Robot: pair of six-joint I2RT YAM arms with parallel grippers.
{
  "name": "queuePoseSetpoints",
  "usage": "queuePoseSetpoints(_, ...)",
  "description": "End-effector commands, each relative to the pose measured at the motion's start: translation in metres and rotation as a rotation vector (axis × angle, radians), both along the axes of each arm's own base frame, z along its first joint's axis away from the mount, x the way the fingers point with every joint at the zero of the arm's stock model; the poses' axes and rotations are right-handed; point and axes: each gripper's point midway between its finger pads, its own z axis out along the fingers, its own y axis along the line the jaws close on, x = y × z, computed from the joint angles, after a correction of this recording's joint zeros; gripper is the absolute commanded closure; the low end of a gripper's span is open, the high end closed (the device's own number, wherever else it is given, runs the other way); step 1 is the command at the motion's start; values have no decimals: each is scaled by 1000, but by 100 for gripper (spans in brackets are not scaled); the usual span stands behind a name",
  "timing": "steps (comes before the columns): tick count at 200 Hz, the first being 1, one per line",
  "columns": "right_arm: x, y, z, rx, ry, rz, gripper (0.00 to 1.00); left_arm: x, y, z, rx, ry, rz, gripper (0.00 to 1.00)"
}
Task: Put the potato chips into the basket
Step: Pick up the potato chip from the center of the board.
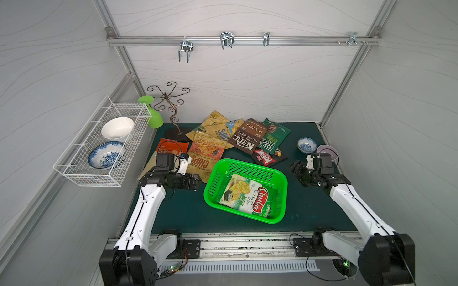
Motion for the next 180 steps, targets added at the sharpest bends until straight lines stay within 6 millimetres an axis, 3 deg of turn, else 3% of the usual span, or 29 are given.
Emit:
queuePoseSetpoints(1,22,-4,-4,-15,-52,-6,30,7,0,3,-2,-28,-4,2)
queuePoseSetpoints(68,62,-17,-40,-11,9,-82,31,7,-1,5,-4,-44,-8,2)
queuePoseSetpoints(115,88,-13,-68,25,53,-107,31,7,0,1,0,-24,-3,2)
queuePoseSetpoints(180,112,-8,-90,34,76,-147,38,7,-1,0,-9,-17,-6,2)
